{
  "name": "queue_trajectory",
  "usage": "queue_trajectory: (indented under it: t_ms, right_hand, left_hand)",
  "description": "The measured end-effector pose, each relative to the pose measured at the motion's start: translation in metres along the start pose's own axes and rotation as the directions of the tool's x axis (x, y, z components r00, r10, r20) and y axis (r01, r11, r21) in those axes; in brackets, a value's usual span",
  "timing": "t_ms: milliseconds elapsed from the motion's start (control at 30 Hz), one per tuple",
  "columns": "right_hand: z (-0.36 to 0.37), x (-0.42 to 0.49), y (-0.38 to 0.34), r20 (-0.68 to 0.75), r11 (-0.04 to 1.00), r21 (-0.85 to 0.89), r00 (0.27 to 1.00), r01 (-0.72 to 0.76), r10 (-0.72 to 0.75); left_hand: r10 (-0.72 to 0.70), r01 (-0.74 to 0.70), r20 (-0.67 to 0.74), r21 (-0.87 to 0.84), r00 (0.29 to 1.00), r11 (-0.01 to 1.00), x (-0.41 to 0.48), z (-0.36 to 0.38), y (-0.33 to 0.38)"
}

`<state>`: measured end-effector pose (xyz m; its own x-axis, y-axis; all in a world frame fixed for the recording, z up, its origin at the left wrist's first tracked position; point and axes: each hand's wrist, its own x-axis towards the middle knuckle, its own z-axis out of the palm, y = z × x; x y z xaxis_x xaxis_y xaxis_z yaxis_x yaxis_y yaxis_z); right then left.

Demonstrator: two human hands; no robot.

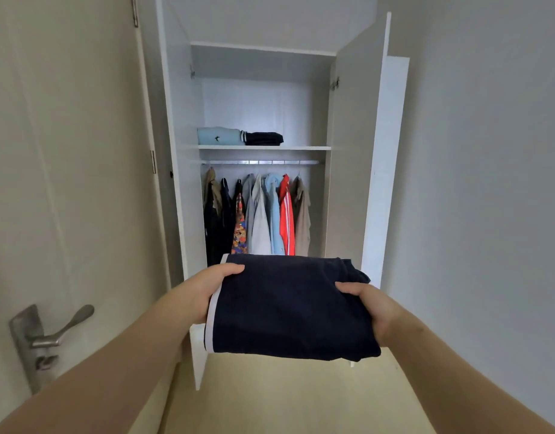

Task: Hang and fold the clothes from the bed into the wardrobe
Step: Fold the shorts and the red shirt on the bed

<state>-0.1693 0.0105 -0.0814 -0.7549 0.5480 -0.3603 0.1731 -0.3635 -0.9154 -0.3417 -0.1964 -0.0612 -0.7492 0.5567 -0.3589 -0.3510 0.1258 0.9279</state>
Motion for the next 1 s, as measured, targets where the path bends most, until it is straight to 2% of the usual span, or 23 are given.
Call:
queue_trajectory:
  t_ms: [433,600,733,867,1000]
  right_hand:
    - [0.046,0.238,-0.132,0.096,0.997,-0.05,0.994,0.062,-0.057]
    - [0.085,0.329,-0.169,0.133,0.997,-0.049,0.989,0.065,-0.058]
    - [0.115,0.398,-0.228,0.175,0.991,-0.067,0.979,0.117,-0.103]
    - [0.133,0.458,-0.281,0.229,0.983,0.02,0.956,0.183,-0.182]
    - [0.143,0.515,-0.305,0.283,0.97,0.181,0.937,0.159,-0.206]
  left_hand:
    - [0.063,-0.065,-0.095,-0.016,0.994,0.998,0.211,-0.002,0.134]
    - [0.107,-0.11,-0.066,-0.042,0.992,0.993,0.301,-0.027,0.183]
    - [0.182,-0.184,-0.048,-0.042,0.982,0.982,0.37,-0.043,0.248]
    - [0.304,-0.305,-0.031,-0.049,0.952,0.951,0.431,-0.045,0.308]
    - [0.384,-0.385,-0.035,-0.018,0.923,0.923,0.488,-0.037,0.347]
